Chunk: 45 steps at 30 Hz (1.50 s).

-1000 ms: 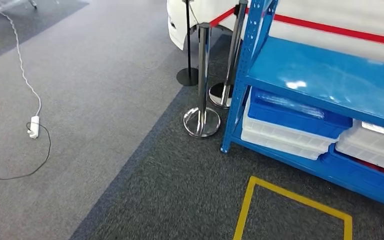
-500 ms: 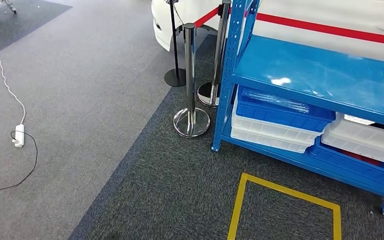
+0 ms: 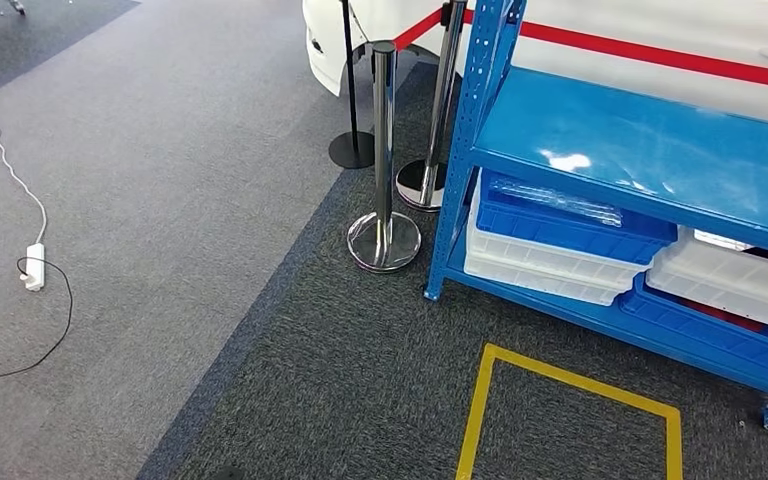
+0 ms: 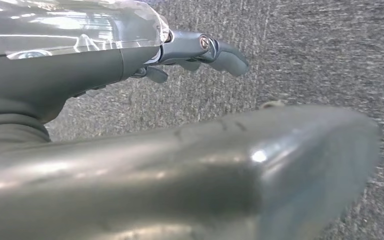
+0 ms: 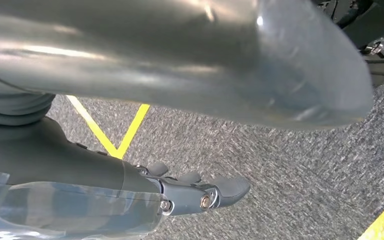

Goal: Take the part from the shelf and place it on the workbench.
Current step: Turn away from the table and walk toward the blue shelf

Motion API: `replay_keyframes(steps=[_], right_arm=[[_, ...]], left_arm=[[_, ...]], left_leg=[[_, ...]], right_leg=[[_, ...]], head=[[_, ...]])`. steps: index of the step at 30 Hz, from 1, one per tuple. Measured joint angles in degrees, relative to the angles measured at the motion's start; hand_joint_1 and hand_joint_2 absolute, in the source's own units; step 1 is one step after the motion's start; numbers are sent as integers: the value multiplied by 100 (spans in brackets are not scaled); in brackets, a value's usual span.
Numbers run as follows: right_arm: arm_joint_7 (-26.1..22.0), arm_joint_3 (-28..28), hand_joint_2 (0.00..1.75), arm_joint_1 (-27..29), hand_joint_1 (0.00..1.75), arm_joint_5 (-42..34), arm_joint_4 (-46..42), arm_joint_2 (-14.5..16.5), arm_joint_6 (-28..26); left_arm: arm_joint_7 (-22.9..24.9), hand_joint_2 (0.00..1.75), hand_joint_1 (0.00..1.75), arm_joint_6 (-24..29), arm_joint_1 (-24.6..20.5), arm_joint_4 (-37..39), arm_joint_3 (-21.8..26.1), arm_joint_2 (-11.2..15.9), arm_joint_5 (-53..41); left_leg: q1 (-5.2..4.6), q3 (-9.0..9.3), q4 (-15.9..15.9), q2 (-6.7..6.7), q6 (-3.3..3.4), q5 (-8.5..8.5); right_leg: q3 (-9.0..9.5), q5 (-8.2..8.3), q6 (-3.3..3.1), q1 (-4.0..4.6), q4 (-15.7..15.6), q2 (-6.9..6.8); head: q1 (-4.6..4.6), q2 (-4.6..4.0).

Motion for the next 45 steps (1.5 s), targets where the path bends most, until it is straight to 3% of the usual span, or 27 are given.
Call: replay_keyframes(steps=[9,19,23,27,29,31,32,33,34,36,38,40,41,42,43,44,45], right_arm=[[19,0,0,2,0,16,0,0,-6],[44,0,0,1,0,37,0,0,1],[61,0,0,3,0,61,0,1,3],[70,0,0,3,0,74,0,-6,4],[73,0,0,0,0,80,0,-13,4],[78,0,0,2,0,87,0,-13,4],[83,0,0,9,0,90,0,-12,4],[91,-1,0,18,0,90,0,-11,3],[99,-2,0,29,0,90,0,-11,2],[116,-2,0,55,0,89,3,-11,1],[127,-3,0,63,0,88,8,-2,1],[133,-4,0,50,0,88,8,5,-1],[133,-5,0,46,0,88,5,5,-4],[134,-5,0,50,0,88,3,4,-8],[134,-6,0,55,0,88,3,4,-10],[134,-7,0,57,0,88,2,5,-11],[133,-7,0,61,0,88,2,7,-11]], left_arm=[[70,0,0,-4,0,0,-18,-13,-80],[155,0,0,8,-1,0,-16,-17,-45],[255,0,0,8,-2,0,-5,-17,-31],[406,0,0,17,2,0,-18,-27,-198],[491,0,0,13,4,0,-39,-37,-307],[616,0,0,12,16,1,-96,-39,-458],[691,0,0,16,29,1,-135,-40,-528],[764,0,0,23,45,2,-173,-40,-577],[830,0,0,30,61,2,-206,-39,-608],[938,0,0,32,89,3,-263,-37,-651],[1011,0,0,14,93,5,-317,-25,-704],[1055,0,0,-18,69,7,-361,-16,-738],[1067,0,0,-40,47,7,-387,-14,-752],[1076,0,0,-63,27,7,-412,-13,-769],[1081,0,0,-85,10,7,-432,-10,-786],[1085,0,0,-100,0,7,-446,-8,-800],[1088,0,0,-110,1,7,-455,-6,-804]], left_leg=[[5,6,2,1,14,-22],[18,11,2,1,8,-48],[-6,10,15,3,50,-64],[49,108,-108,1,150,-75],[75,192,-134,9,174,-111],[96,241,-132,19,153,-159],[116,276,-130,23,123,-189],[146,328,-129,24,85,-230],[185,398,-127,24,40,-281],[257,568,-126,25,-65,-419],[289,705,-156,40,-186,-550],[292,827,-181,59,-307,-553],[292,792,-43,64,-356,-458],[298,647,285,65,-391,-290],[303,376,736,63,-413,-131],[307,44,1215,64,-422,-65],[304,-278,1599,64,-423,-146]], right_leg=[[6,-15,31,-7,-5,2],[6,-36,25,0,-8,2],[8,-26,61,-18,-22,3],[-60,35,151,-15,237,-20],[-283,-180,216,-46,648,-53],[-665,-490,288,-111,1296,-75],[-819,-549,327,-144,1518,-84],[-880,-505,364,-178,1558,-95],[-835,-376,399,-211,1392,-110],[-559,15,473,-269,693,-165],[-400,138,435,-245,260,-221],[-341,-6,279,-194,225,-218],[-268,-57,207,-196,220,-205],[-167,-134,150,-203,184,-198],[-53,-202,101,-202,143,-197],[73,-278,60,-199,97,-193],[207,-363,29,-186,58,-184]], head=[[1,-1],[1,-1],[1,-1],[0,-1],[1,-2],[1,-1],[1,-1],[1,-1],[1,-2],[2,-2],[1,-2],[-1,-1],[-1,1],[-1,0],[-1,0],[-2,0],[-2,-1]])
